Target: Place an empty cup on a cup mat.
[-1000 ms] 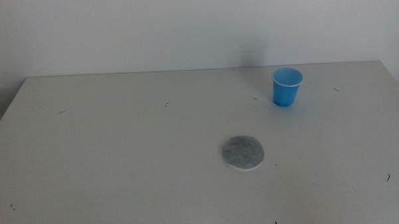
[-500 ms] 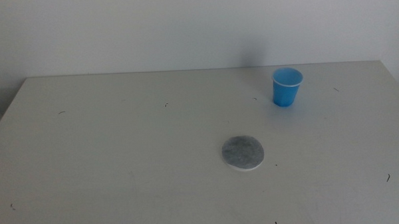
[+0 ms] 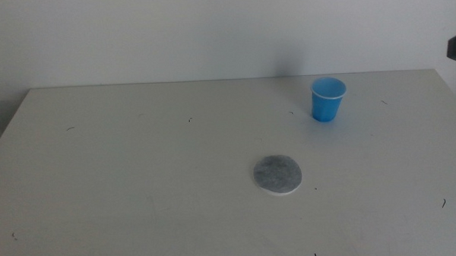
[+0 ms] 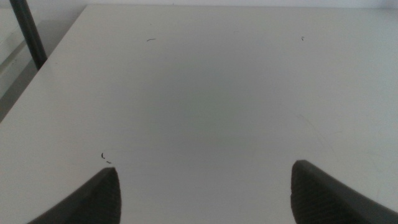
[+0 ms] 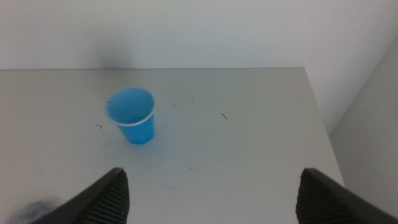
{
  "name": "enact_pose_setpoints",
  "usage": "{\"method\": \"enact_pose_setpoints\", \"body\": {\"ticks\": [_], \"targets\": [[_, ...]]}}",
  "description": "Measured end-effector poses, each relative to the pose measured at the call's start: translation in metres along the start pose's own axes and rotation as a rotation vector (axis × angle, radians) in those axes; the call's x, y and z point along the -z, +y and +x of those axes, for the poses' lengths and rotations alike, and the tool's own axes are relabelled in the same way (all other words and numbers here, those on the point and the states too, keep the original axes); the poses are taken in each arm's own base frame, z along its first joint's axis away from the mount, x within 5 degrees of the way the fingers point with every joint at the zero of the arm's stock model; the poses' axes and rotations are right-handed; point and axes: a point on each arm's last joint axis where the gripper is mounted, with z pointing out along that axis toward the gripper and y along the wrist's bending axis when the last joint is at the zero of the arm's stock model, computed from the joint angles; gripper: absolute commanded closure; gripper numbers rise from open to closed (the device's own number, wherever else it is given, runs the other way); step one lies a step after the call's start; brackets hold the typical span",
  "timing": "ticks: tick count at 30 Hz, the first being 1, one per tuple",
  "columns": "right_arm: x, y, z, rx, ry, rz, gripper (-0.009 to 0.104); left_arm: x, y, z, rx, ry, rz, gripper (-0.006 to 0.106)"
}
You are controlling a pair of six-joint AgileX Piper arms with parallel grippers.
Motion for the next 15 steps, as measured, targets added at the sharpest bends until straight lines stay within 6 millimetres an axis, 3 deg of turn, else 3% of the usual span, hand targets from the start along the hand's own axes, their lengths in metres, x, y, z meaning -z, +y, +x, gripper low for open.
{"method": "enact_pose_setpoints", "body": {"ticks": [6,15], "targets": [[-0.037,0.018,-0.046,-0.064,0.127,0.017,0.011,0.0,0.0,0.0,0.0,0.0,0.0,-0.005],[-0.114,0.04,-0.079,-0.054,0.275,-0.004,0.011,0.0,0.0,0.0,0.0,0.0,0.0,-0.005]]}}
